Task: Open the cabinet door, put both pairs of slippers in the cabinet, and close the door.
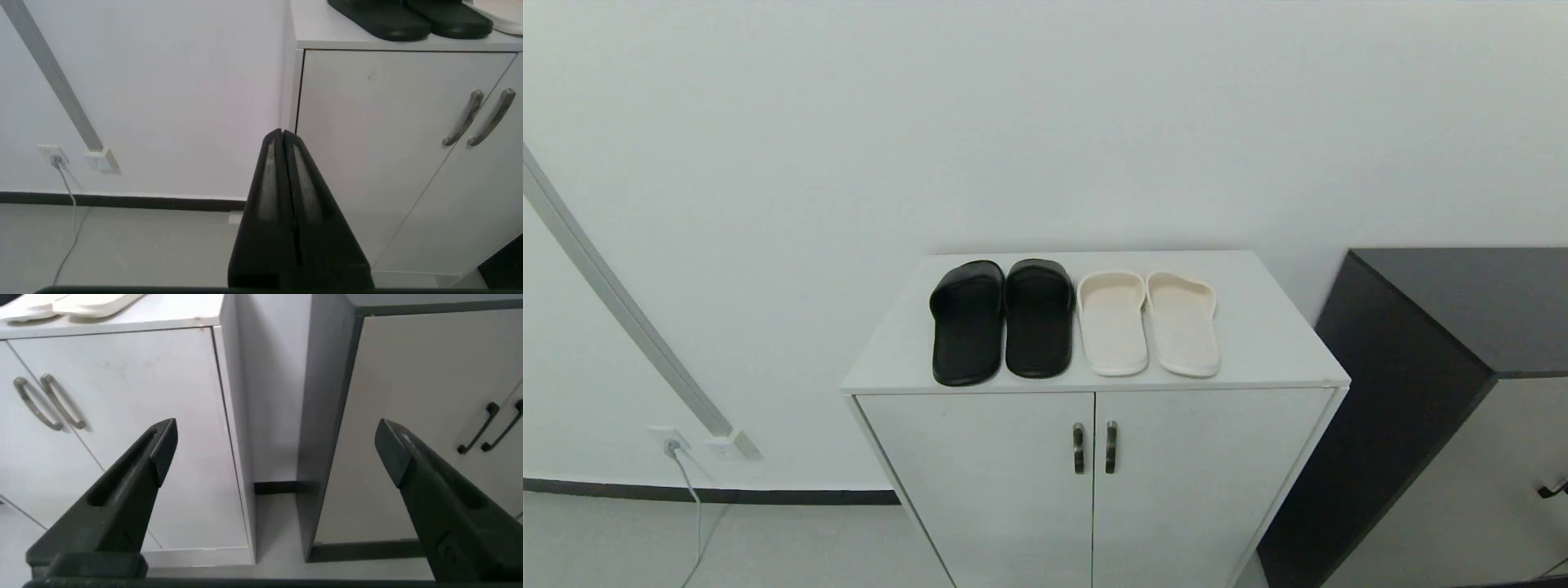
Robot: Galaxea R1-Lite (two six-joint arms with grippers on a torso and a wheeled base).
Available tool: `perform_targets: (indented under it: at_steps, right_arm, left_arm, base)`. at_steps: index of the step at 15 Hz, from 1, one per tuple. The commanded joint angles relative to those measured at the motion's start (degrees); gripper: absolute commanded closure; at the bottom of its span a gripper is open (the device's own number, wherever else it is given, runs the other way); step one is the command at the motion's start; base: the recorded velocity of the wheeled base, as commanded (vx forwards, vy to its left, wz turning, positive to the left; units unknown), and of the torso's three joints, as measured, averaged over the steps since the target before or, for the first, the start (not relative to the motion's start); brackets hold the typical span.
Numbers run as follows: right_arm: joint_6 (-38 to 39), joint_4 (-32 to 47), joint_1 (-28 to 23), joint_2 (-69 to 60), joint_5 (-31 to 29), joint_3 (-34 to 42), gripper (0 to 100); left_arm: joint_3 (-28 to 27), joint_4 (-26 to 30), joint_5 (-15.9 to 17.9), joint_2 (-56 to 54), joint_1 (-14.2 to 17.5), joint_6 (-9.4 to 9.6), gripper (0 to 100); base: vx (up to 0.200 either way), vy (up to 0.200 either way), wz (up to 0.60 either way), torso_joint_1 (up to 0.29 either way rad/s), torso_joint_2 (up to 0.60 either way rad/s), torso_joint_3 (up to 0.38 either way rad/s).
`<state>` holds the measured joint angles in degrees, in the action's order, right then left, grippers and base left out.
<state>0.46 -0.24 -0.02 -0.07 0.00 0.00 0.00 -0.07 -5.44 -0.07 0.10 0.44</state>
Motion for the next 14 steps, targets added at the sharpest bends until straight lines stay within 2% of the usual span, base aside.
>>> perform_targets:
  at_steps: [1,4,5,6,7,8,9,12,14]
  right_arm:
    - [0.33,-0.02,-0.06,0.07,0.09,0.00,0]
    - [0.77,-0.02,0.02,0.16,1.14,0.00,0]
    - [1.29,-0.64,0.02,0.60,1.32,-2.37,0]
    - [3.67,0.86,0.29,4.82,1.32,-12.39,0]
    - [5.95,3.85,0.55,9.74,1.93,-17.75,0]
    - [4.81,6.22,0.64,15.19,6.42,-18.37,0]
    - [4.19,5.25,0.64,20.02,9.67,-18.02,0]
    - [4.11,-3.54,2.49,32.77,14.15,-19.51,0]
    - [5.60,-6.08,8.11,43.58,14.06,-24.52,0]
  left_arm:
    - [0.00,-0.01,-0.01,0.07,-0.01,0.00,100]
    - [0.00,-0.01,-0.01,0.07,-0.01,0.00,100]
    - [0.00,-0.01,-0.01,0.07,0.08,-0.09,100]
    - [0.00,-0.01,-0.10,0.07,-0.01,-0.09,100]
    - [0.00,-0.01,-0.01,0.07,-0.01,0.00,100]
    - [0.00,-0.10,-0.01,0.07,-0.01,-0.09,100]
    - [0.00,-0.01,-0.01,0.07,-0.01,0.00,100]
    - [0.00,-0.01,-0.01,0.07,-0.01,0.18,100]
    - [0.00,-0.01,-0.01,0.07,-0.01,0.09,100]
  base:
    - [0.000,0.000,0.00,0.000,0.00,0.000]
    - [0.000,0.000,0.00,0.000,0.00,0.000]
    - [0.000,0.000,0.00,0.000,0.00,0.000]
    - [0.000,0.000,0.00,0.000,0.00,0.000]
    - [0.000,0.000,0.00,0.000,0.00,0.000]
    - [0.000,0.000,0.00,0.000,0.00,0.000]
    - [0.000,0.000,0.00,0.000,0.00,0.000]
    - [0.000,0.000,0.00,0.000,0.00,0.000]
    - [0.000,0.000,0.00,0.000,0.00,0.000]
